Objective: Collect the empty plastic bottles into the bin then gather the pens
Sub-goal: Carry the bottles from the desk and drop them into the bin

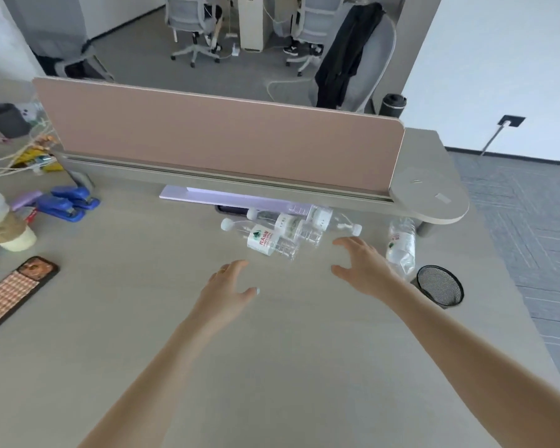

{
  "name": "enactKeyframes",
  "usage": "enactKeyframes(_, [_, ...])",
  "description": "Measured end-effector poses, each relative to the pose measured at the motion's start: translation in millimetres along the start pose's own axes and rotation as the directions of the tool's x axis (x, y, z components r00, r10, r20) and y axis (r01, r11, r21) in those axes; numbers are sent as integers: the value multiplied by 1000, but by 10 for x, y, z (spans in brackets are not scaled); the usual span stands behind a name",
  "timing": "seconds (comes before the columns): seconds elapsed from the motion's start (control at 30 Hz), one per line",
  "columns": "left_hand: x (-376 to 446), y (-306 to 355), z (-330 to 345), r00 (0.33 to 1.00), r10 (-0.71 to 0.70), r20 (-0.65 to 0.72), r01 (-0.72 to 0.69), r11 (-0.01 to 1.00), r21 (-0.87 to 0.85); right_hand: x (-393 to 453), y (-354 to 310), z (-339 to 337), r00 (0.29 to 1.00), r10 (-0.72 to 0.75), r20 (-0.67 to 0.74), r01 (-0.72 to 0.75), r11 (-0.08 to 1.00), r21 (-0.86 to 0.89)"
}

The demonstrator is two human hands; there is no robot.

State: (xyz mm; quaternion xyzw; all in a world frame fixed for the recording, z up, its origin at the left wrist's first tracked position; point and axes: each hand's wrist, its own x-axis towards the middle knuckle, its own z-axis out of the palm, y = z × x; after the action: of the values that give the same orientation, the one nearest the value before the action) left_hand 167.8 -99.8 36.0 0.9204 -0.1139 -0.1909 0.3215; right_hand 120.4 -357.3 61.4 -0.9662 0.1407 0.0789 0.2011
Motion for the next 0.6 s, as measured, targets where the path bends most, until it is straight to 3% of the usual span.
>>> enactKeyframes(0.4, [918,-229,-395,968,230,103,-238,969,64,1233,-572,317,997,73,-31,-73,997,-5])
enactKeyframes(0.6, [1308,-315,-333,917,350,189,-384,905,186,1757,-602,575,993,109,53,-103,989,-107])
